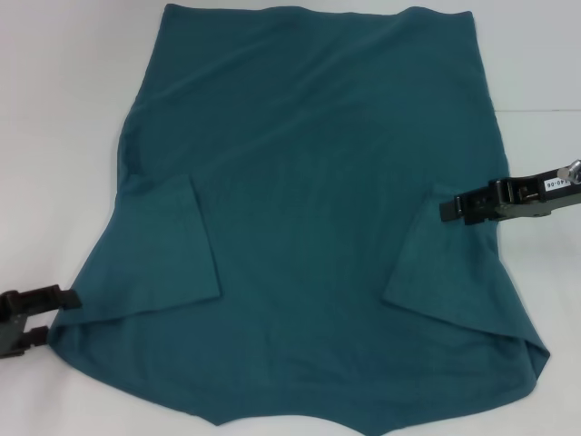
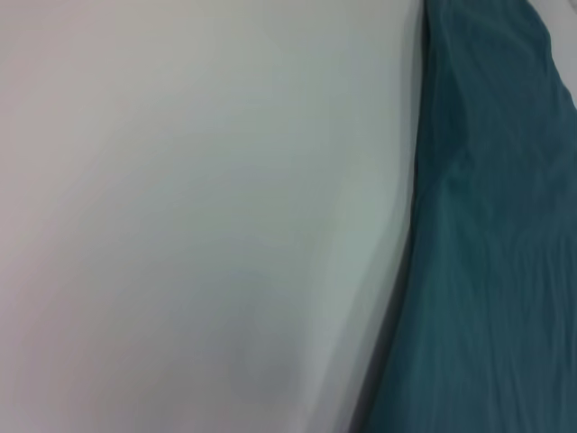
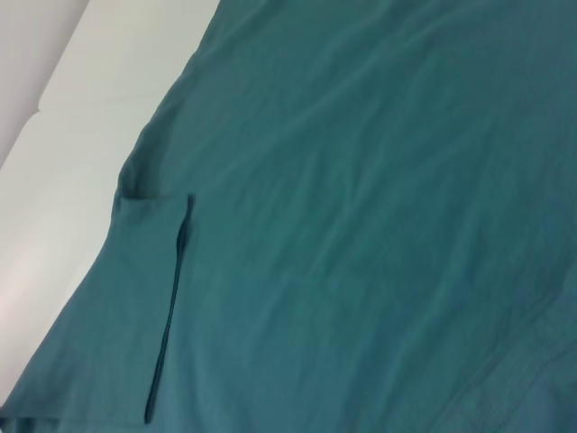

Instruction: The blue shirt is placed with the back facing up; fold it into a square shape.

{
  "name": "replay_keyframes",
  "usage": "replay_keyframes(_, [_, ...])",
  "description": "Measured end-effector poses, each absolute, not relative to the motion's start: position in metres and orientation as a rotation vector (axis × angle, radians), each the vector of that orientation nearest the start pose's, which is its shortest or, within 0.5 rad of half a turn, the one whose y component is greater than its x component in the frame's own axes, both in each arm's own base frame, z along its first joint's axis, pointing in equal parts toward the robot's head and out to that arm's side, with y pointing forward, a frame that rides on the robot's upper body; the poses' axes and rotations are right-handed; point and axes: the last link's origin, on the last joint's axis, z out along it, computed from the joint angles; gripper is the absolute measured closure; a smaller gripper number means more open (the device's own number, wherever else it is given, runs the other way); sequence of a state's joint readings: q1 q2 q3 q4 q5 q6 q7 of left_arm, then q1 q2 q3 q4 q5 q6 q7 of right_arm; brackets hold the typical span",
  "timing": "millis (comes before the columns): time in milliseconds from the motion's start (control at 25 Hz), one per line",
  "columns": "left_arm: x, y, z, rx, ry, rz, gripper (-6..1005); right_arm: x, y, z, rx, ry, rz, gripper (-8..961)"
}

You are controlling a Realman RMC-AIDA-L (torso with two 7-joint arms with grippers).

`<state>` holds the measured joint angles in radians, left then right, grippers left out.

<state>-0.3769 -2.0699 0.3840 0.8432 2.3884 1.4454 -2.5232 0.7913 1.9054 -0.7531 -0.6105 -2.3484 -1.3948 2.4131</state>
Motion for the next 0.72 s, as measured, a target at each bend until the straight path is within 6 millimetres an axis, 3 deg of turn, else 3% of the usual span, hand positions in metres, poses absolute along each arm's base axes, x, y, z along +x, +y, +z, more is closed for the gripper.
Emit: replay_keyframes(720, [-0.352,0.3,0.033,2.161,2.609,0.641,176,0.251,0.41,0.046,-2.351,1.628,0.223,418])
